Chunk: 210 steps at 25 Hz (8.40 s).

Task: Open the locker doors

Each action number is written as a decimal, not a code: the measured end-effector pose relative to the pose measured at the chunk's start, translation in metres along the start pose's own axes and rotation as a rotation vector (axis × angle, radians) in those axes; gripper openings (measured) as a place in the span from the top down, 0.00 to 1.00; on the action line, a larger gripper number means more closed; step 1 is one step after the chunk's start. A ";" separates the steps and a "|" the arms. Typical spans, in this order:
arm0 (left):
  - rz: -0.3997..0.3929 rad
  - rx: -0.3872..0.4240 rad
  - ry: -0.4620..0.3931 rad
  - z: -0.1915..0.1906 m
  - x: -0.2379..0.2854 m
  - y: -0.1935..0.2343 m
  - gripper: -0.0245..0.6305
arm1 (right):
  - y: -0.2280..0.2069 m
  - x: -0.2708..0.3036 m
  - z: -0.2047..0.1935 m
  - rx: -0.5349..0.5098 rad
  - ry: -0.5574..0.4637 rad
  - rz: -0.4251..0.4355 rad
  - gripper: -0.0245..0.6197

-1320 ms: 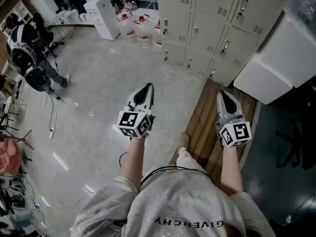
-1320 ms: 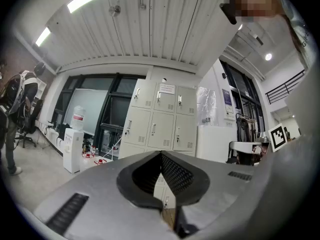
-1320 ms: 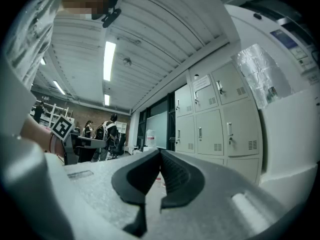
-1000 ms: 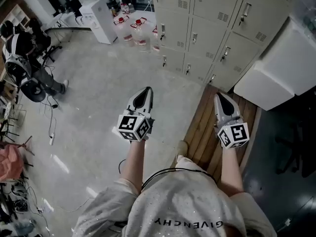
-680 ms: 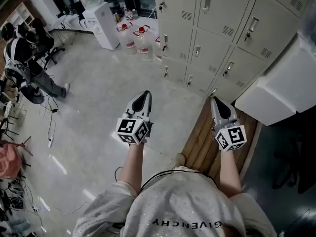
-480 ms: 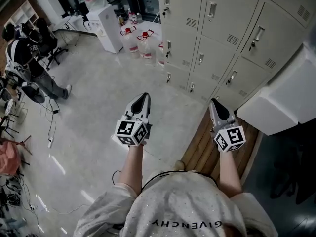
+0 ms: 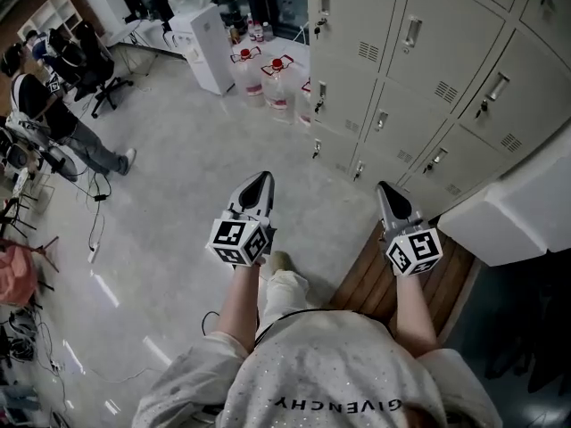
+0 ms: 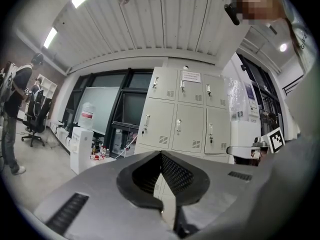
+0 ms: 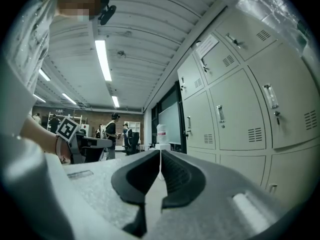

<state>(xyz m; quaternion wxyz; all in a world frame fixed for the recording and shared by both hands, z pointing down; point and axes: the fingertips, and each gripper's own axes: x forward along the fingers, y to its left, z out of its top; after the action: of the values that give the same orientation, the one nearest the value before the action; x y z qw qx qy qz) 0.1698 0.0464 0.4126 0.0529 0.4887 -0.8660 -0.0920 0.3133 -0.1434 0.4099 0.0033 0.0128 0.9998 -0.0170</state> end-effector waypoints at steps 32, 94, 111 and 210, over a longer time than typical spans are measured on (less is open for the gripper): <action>-0.298 0.018 0.102 -0.037 0.204 0.289 0.96 | -0.013 0.325 -0.098 0.077 -0.019 -0.251 0.94; -0.743 0.065 0.063 0.106 0.532 0.228 0.96 | -0.214 0.597 0.108 -0.188 -0.027 -0.473 0.60; -0.707 0.022 0.069 0.104 0.529 0.266 0.96 | -0.206 0.602 0.102 -0.073 -0.023 -0.503 0.59; -0.996 0.019 0.189 0.045 0.455 0.120 0.96 | -0.135 0.209 0.121 -0.361 -0.153 -1.284 0.95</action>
<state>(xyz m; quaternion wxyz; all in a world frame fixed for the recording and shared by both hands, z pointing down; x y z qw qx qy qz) -0.1737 -0.2782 0.3947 0.0762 0.8491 -0.5200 -0.0537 0.1018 -0.2775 0.2922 0.0654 -0.5867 0.7930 0.1509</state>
